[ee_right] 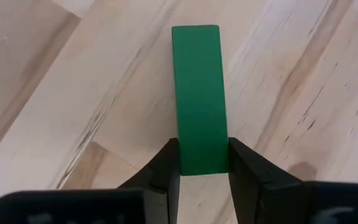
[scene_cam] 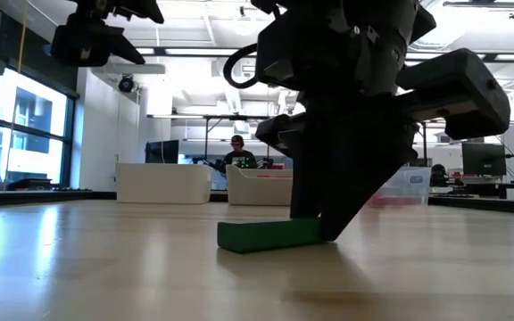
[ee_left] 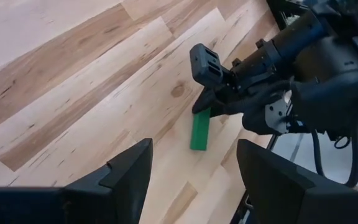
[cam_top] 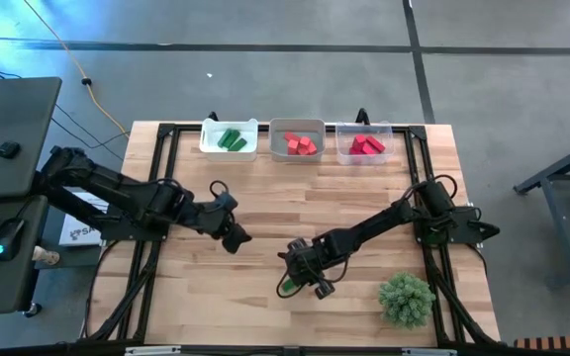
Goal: Sort & place blocks by color
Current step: Put the green wooden block into the white bin
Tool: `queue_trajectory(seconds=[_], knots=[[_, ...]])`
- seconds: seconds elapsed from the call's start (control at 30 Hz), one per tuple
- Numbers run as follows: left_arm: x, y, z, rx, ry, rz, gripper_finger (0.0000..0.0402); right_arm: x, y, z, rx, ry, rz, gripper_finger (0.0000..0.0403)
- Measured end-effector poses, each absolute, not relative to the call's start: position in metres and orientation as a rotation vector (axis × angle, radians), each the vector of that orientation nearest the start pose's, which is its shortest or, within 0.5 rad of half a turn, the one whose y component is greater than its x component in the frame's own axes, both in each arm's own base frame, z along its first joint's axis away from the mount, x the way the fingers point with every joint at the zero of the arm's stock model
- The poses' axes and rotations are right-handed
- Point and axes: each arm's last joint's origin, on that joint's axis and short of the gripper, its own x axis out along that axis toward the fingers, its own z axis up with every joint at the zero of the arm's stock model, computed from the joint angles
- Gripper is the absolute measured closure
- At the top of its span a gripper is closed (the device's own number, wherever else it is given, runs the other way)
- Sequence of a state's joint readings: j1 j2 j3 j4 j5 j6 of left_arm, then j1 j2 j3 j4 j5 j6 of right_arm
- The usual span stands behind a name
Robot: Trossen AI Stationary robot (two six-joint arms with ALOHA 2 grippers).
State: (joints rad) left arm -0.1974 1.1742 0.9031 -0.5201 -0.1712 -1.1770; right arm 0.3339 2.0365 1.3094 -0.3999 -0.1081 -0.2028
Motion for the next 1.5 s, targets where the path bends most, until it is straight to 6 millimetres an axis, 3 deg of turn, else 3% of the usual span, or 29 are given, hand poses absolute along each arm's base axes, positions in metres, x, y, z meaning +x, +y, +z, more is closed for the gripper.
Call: queue_trajectory(seconds=[0.2, 0.53, 0.87, 1.33, 1.5], knots=[[0.237, -0.025, 0.271, -1.029, 0.7, 0.437, 0.0177, 0.39, 0.128, 0.145, -0.303, 1.067, 0.431, 0.0324], [0.238, 0.013, 0.271, -1.076, 0.731, 0.395, 0.0177, 0.42, 0.11, 0.197, -0.332, 0.999, 0.27, 0.0324], [0.233, 0.043, 0.272, -1.094, 0.76, 0.275, 0.0177, 0.432, 0.084, 0.239, -0.356, 1.0, 0.122, 0.0323], [0.23, 0.056, 0.273, -1.13, 0.77, 0.191, 0.0177, 0.444, 0.064, 0.284, -0.373, 0.898, -0.037, 0.0322], [0.23, 0.056, 0.273, -1.13, 0.77, 0.191, 0.0177, 0.446, 0.056, 0.29, -0.367, 0.881, -0.069, 0.0322]])
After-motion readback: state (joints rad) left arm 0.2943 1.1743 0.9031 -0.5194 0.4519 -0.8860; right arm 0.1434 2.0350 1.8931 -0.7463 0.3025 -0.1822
